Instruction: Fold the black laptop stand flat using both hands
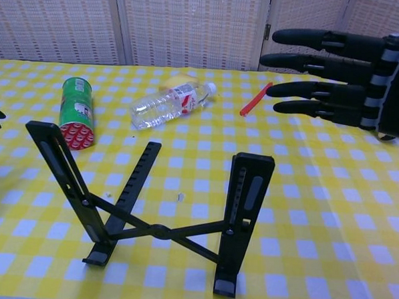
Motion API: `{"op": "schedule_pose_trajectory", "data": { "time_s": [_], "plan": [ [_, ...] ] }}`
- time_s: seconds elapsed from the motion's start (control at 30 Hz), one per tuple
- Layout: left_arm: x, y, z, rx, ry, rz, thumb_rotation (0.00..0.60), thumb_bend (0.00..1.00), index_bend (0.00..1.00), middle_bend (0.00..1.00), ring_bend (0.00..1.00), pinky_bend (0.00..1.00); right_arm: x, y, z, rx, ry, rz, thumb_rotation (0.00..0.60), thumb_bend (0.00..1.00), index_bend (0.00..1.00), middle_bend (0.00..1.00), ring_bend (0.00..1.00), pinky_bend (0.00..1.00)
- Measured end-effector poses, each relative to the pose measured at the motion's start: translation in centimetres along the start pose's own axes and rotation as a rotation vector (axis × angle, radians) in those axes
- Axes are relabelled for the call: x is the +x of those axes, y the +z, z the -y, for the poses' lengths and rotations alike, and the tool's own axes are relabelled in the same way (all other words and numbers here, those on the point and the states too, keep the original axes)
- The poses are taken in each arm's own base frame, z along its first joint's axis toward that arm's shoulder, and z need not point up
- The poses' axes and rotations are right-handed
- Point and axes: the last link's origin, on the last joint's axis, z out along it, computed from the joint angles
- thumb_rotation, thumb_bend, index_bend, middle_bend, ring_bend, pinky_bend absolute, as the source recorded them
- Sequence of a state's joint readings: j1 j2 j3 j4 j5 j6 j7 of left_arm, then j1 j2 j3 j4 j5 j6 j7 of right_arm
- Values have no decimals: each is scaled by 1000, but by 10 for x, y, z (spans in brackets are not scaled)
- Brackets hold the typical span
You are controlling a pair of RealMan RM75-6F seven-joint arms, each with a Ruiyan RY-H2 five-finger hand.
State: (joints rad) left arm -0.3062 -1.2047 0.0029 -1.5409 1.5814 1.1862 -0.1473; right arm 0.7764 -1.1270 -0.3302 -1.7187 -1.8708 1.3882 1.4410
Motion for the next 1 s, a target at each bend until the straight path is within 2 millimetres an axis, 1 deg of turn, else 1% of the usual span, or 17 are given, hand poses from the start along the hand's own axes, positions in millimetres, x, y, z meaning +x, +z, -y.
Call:
{"op": "schedule_pose_trajectory", "data": {
  "time_s": [0.03,0.1,0.2,0.3,0.5,0.8,1.0],
  "plan": [
    [-3,3,-3,-17,-14,18,600,369,294,246,120,0,1,-1,0,-1,6,-6,490,0,0,16,82,0],
    [-9,12,-11,-61,-29,64,600,370,311,246,121,0,3,-3,-2,-9,20,-24,489,0,0,16,82,0],
    [-20,23,-23,-121,-25,123,600,369,319,246,122,0,5,-5,-6,-21,34,-34,491,0,0,16,81,0],
    [-30,29,-33,-159,-28,153,600,370,320,247,126,0,7,-6,-9,-31,43,-38,490,0,0,16,80,0],
    [-43,34,-50,-210,-41,177,600,371,320,246,137,0,11,-7,-15,-47,60,-46,493,0,0,16,79,0],
    [-55,39,-82,-301,-80,176,600,371,321,259,159,2,12,-8,-22,-58,78,-46,489,0,0,16,79,0],
    [-62,47,-95,-344,-43,168,600,371,353,263,165,5,13,-11,-24,-63,83,-54,490,0,0,16,78,0]
  ]
}}
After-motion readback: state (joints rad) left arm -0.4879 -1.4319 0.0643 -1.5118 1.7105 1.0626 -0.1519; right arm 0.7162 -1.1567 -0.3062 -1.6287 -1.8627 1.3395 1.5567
